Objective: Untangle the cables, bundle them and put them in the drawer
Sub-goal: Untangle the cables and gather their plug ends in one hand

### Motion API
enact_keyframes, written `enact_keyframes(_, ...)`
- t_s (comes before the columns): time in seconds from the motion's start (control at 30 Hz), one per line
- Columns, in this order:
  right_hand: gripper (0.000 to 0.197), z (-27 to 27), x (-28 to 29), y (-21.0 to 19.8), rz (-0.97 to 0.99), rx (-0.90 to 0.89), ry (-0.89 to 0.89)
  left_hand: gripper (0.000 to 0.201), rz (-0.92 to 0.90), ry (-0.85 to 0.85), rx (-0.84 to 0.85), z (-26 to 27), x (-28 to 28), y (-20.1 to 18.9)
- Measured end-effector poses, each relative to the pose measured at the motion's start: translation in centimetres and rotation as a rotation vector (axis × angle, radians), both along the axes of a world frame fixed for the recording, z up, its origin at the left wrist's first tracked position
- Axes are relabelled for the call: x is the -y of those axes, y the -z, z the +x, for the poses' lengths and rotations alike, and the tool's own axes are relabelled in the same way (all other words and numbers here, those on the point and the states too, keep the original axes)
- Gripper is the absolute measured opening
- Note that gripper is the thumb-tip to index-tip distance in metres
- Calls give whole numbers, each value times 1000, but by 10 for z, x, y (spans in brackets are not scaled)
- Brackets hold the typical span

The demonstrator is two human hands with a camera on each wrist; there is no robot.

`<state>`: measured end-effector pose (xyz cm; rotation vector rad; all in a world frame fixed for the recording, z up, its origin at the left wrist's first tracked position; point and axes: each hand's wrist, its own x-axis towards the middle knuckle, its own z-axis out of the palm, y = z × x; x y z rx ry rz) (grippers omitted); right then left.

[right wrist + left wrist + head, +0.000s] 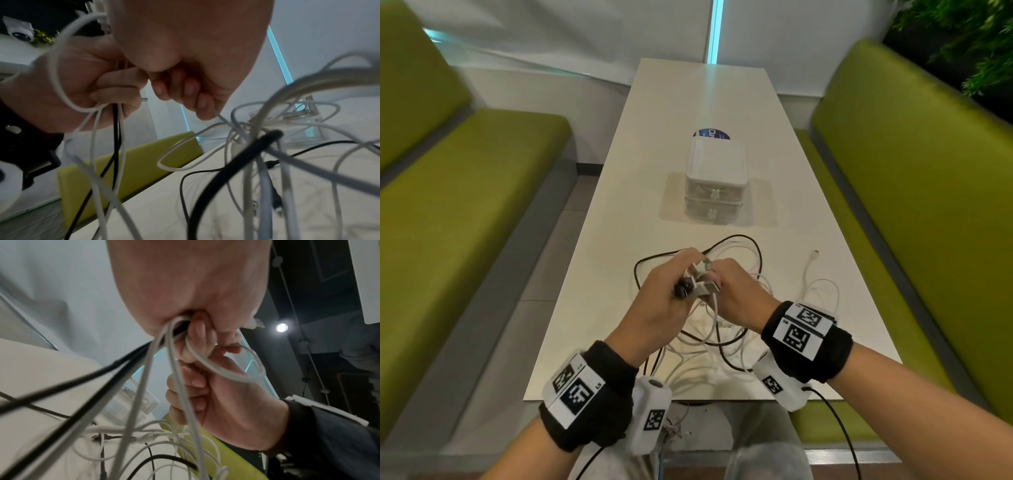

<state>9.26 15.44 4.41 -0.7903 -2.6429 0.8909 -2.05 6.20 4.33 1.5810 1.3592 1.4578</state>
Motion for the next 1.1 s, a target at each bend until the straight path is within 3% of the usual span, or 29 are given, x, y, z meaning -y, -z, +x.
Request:
enact_keyframes(0.1, 41, -1, 0, 5, -5, 75, -11, 31, -100, 35, 162, 1, 7, -4)
enact_keyframes(0.2, 55, 3, -5, 19, -51, 114, -17, 18, -98, 26, 436, -12, 20, -24)
enact_keyframes(0.27, 58, 8, -11, 25, -12, 117, -4, 24, -59, 38, 465, -27, 29, -34)
enact_keyframes(0.37, 57, 7, -20, 22, 73, 190, 29, 26, -204, 90, 364, -38, 37, -36)
enact_keyframes(0.47, 52, 2, -21, 15, 255, 334, -27, 23, -461, -65, 77, -46, 31, -21)
enact_keyframes(0.53, 51, 2, -18, 13, 364, 411, -54, 26, -464, -205, -237, -51, 30, -9)
enact_keyframes(0.6, 52, 2, -14, 15, 453, 427, -71, 43, -391, -256, -459, -47, 30, -3)
enact_keyframes(0.67, 46, 0, -10, 13, 491, 445, -102, 55, -341, -244, -503, -36, 27, -3)
enact_keyframes(0.8, 8, -5, -7, 8, 443, 266, -183, 65, -429, -152, -718, -9, 15, -7)
enact_keyframes(0.87, 9, -6, -12, 3, 464, 162, -198, 57, -452, -246, -720, -7, 4, -12)
enact_keyframes(0.97, 11, -14, -39, -17, 617, 133, -202, 13, -363, -399, -668, -8, -15, -26)
enact_keyframes(1.1, 16, -22, -73, -52, 842, 116, -120, 19, -172, -515, -548, -13, -33, -43)
